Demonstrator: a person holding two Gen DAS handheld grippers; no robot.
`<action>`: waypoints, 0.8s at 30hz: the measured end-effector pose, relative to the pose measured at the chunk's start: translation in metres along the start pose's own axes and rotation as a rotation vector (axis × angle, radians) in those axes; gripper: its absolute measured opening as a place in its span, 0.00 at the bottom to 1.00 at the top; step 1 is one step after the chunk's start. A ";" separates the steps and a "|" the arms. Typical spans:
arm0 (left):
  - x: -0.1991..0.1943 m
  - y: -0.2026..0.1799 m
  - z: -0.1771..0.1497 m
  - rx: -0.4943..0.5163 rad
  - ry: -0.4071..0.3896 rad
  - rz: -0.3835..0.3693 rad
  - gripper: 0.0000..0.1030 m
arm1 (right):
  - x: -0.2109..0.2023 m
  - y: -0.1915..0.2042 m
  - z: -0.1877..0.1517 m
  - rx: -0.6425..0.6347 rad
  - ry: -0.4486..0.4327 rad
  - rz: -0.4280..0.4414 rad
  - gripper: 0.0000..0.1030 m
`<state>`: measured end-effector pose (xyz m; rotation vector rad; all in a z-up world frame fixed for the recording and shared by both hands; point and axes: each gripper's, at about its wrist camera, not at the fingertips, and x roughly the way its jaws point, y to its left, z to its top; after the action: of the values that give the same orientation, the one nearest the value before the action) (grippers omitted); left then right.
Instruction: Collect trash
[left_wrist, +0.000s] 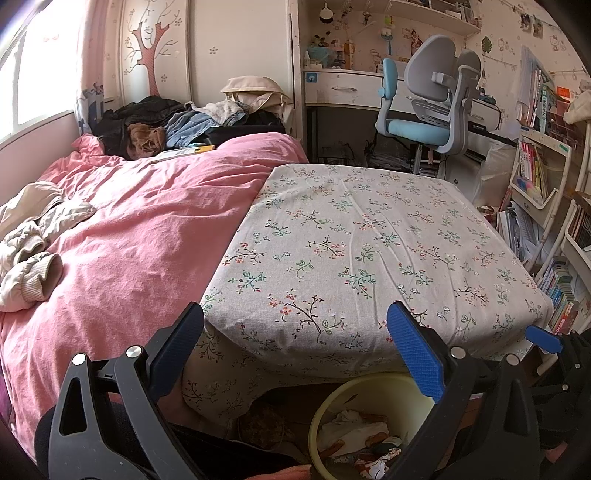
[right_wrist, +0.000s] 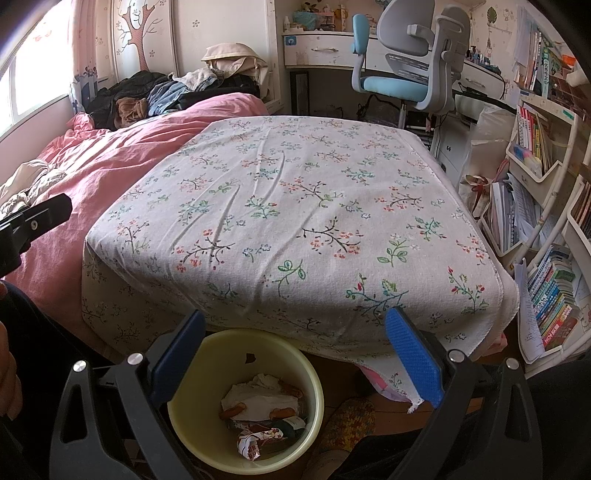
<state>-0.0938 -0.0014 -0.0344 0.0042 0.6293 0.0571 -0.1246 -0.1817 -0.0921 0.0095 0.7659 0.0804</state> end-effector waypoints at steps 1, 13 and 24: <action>0.000 0.000 0.000 0.000 0.000 0.000 0.93 | 0.000 0.000 0.000 0.000 0.000 0.000 0.91; 0.000 0.002 0.002 -0.001 -0.001 0.001 0.93 | 0.000 0.000 0.000 -0.001 0.000 -0.001 0.91; 0.001 0.006 0.001 -0.004 -0.001 0.000 0.93 | 0.000 0.001 0.000 -0.003 0.001 -0.002 0.91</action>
<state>-0.0927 0.0044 -0.0340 0.0003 0.6280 0.0589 -0.1246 -0.1811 -0.0924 0.0060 0.7673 0.0799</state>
